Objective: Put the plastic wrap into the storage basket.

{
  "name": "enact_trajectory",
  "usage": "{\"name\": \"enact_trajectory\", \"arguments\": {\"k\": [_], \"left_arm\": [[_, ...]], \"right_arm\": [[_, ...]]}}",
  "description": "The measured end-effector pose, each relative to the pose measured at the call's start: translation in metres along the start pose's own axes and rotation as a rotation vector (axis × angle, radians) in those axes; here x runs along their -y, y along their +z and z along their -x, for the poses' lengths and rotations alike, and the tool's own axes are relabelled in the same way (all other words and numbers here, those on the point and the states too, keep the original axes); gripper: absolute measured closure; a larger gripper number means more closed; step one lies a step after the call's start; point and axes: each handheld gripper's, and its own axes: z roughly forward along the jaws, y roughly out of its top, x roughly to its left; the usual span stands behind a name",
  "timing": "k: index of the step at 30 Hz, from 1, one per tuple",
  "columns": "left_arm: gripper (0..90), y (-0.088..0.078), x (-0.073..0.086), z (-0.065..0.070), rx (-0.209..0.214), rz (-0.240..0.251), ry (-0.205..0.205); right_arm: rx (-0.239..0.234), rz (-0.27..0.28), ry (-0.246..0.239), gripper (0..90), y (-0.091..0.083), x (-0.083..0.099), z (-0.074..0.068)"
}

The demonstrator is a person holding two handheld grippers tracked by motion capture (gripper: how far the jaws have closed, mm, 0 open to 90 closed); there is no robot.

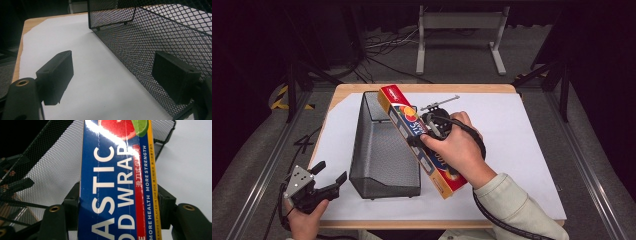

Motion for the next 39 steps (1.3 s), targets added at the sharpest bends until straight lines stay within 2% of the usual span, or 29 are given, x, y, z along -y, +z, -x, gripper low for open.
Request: {"name": "enact_trajectory", "arguments": {"k": [3,11,23,39], "left_arm": [[18.3,0.000,0.000,0.000,0.001,0.000,-0.001],[18.3,0.001,0.000,0.000,0.005,-0.003,0.000],[18.3,0.001,0.000,0.000,0.005,0.001,-0.001],[18.3,-0.001,0.000,-0.001,0.005,0.004,-0.005]], "right_arm": [[-0.009,-0.013,0.007,39.8,0.011,-0.001,-0.005],[-0.011,-0.009,0.014,39.8,0.021,-0.006,-0.011],[0.014,-0.038,0.028,39.7,0.049,-0.004,-0.014],[0.042,-0.150,0.077,39.4,0.077,-0.003,-0.016]]}}
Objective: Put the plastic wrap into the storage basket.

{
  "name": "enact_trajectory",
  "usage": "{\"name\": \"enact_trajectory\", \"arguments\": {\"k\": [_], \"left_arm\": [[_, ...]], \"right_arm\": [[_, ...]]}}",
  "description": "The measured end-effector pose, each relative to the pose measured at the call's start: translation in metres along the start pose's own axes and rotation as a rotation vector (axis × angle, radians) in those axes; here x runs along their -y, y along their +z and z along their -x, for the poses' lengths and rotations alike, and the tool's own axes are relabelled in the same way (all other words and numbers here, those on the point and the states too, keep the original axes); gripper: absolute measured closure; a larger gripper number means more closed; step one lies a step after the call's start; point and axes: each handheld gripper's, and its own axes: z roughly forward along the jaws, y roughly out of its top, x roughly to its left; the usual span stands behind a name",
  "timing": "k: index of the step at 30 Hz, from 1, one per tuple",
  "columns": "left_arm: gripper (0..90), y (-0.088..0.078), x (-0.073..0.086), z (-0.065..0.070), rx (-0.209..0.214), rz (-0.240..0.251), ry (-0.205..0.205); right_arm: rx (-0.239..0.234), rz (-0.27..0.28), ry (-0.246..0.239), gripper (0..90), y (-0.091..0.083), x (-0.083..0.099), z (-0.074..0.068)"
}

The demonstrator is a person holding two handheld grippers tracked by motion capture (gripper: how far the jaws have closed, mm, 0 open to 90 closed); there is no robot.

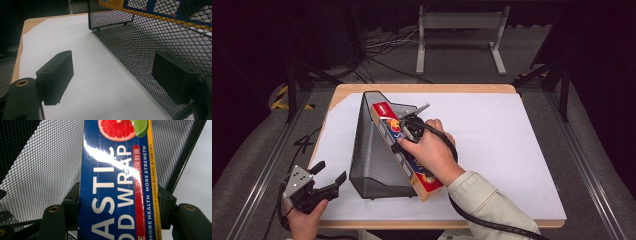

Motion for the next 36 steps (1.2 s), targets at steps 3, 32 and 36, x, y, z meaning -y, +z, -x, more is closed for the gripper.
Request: {"name": "enact_trajectory", "arguments": {"k": [3,32,36], "left_arm": [[18.3,0.001,0.000,0.000,0.003,-0.001,0.001],[18.3,-0.001,0.001,-0.001,-0.003,-0.002,-0.012],[18.3,0.000,0.001,-0.001,0.000,-0.001,-0.012]], "right_arm": [[0.001,-0.023,0.010,39.3,0.003,-0.002,0.000],[-0.023,0.054,-0.047,23.3,0.001,-0.010,0.001],[-0.036,0.097,-0.066,22.5,-0.006,-0.008,0.004]]}}
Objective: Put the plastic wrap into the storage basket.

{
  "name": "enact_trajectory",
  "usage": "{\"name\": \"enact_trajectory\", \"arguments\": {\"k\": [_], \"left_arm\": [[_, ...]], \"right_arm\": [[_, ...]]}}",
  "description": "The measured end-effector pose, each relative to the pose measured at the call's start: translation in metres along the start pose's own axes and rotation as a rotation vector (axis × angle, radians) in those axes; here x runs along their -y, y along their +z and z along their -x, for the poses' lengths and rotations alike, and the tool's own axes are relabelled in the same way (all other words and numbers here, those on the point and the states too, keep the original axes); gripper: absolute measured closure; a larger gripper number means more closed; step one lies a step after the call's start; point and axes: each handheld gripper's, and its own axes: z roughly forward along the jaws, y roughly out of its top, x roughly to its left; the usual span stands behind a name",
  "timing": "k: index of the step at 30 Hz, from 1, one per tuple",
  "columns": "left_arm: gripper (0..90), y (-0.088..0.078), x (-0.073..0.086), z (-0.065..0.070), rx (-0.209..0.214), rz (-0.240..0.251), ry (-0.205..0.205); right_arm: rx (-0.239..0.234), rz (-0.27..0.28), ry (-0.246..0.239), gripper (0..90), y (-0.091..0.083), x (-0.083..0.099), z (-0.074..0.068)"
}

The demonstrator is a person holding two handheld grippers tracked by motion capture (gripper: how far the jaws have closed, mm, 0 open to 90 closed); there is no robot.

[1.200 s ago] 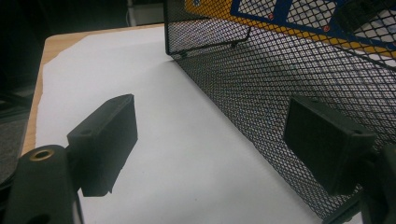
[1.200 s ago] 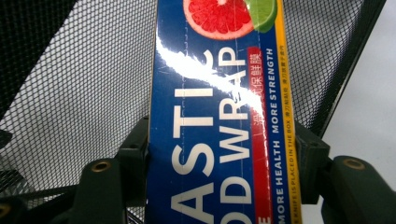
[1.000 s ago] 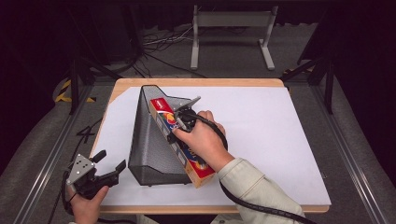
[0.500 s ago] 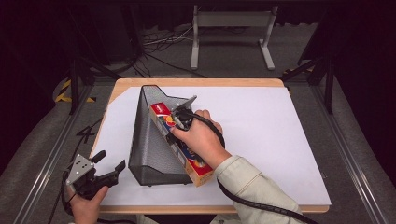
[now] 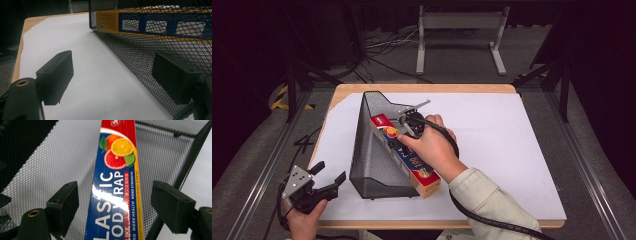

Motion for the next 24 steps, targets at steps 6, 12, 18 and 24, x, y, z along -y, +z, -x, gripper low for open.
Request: {"name": "enact_trajectory", "arguments": {"k": [6,12,18,24], "left_arm": [[18.3,0.001,0.000,0.001,0.002,-0.001,0.001],[18.4,0.001,-0.001,0.000,0.002,0.001,0.003],[18.3,0.002,-0.001,0.001,0.004,-0.004,0.001],[18.3,0.003,-0.001,0.000,0.003,-0.006,0.006]], "right_arm": [[-0.041,0.110,-0.058,21.7,-0.022,0.004,0.002],[-0.082,0.230,-0.104,21.0,-0.045,0.008,0.005],[-0.094,0.289,-0.137,19.7,-0.062,0.016,0.011],[-0.084,0.305,-0.134,19.3,-0.081,0.023,0.027]]}}
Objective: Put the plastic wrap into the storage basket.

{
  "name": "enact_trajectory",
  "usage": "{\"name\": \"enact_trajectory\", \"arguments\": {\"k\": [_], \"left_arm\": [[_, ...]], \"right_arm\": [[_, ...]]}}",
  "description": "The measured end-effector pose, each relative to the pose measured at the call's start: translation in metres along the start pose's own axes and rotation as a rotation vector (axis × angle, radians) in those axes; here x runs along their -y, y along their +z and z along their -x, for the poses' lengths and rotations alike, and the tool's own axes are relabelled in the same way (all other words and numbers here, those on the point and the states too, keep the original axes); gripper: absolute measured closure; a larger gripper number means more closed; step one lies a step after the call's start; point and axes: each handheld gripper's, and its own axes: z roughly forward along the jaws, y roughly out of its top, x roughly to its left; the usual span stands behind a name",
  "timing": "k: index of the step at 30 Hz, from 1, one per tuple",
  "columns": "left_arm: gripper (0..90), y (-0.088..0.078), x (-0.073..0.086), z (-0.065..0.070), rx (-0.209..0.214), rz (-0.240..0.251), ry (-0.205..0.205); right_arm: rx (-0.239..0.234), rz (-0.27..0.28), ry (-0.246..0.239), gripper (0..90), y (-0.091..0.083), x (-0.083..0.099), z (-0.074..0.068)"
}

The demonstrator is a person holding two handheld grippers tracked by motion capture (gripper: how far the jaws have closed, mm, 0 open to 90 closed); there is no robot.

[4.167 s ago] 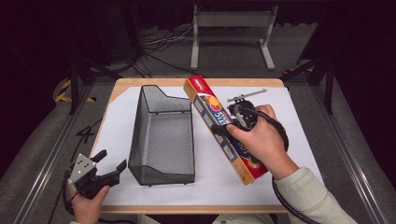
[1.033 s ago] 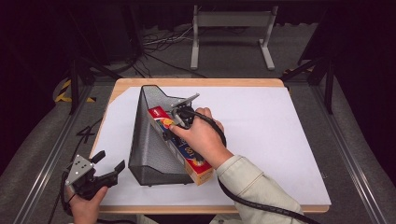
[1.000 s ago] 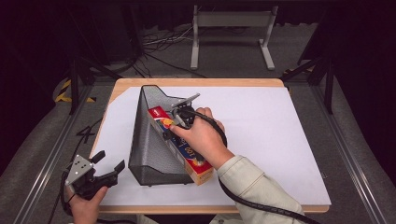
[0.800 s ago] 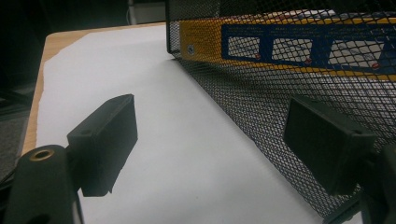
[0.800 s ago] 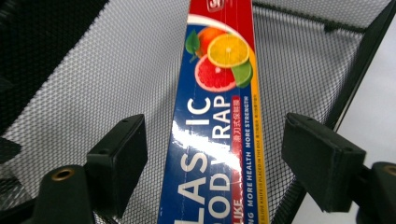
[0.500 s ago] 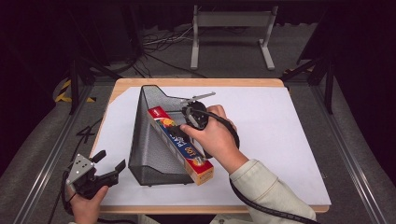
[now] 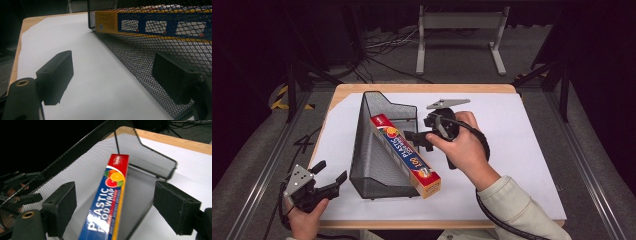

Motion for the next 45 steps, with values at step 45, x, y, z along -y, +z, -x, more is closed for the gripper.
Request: {"name": "enact_trajectory", "arguments": {"k": [45], "left_arm": [[18.3,0.000,0.000,0.001,-0.010,-0.009,-0.007]], "right_arm": [[0.103,0.157,-0.105,12.7,-0.138,0.099,0.132]]}}
